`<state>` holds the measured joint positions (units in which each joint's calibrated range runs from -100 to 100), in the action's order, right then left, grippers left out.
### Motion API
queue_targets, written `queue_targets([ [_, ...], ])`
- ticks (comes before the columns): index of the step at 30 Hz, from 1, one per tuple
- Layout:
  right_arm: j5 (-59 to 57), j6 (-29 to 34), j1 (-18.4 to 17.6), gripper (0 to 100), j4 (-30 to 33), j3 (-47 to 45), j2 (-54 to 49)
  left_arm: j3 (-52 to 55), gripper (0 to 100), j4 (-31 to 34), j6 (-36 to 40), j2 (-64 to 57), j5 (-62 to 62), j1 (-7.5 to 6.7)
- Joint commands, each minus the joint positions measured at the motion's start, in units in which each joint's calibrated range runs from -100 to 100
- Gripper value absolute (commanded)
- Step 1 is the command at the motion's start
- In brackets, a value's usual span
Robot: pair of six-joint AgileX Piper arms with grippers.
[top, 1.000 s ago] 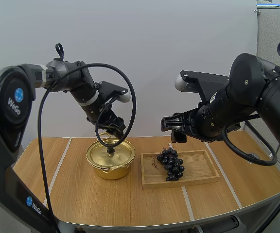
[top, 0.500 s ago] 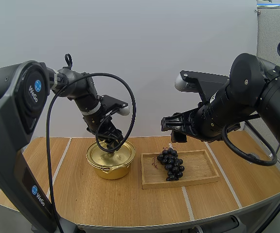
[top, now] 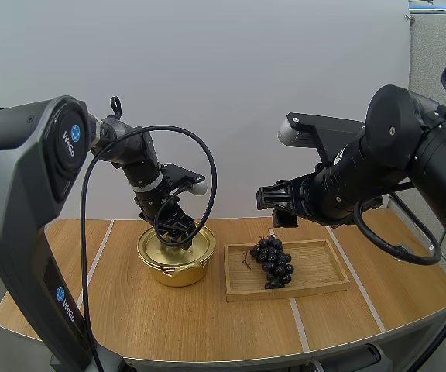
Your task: Open the pot, put the grape inside, and close it
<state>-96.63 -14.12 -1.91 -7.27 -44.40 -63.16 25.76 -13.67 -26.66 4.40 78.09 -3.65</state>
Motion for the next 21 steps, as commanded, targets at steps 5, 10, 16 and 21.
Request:
queue_targets([
  [5, 0.33, 0.36, 0.19, 100, -0.22, 0.38, -0.10, -0.52, 32, -0.27, 1.18, 0.10, -1.36, -0.18],
  [10, 0.33, 0.36, 0.19, 100, -0.22, 0.38, -0.10, -0.79, 0, -0.36, 1.18, -0.13, -1.36, -0.18],
  [16, 0.33, 0.36, 0.19, 100, -0.22, 0.38, -0.10, -1.77, 0, -0.36, 1.65, -2.62, -0.51, -0.18],
  [21, 0.33, 0.36, 0.19, 100, -0.22, 0.38, -0.10, -5.97, 0, -0.36, 2.52, -8.80, 3.86, -0.18],
])
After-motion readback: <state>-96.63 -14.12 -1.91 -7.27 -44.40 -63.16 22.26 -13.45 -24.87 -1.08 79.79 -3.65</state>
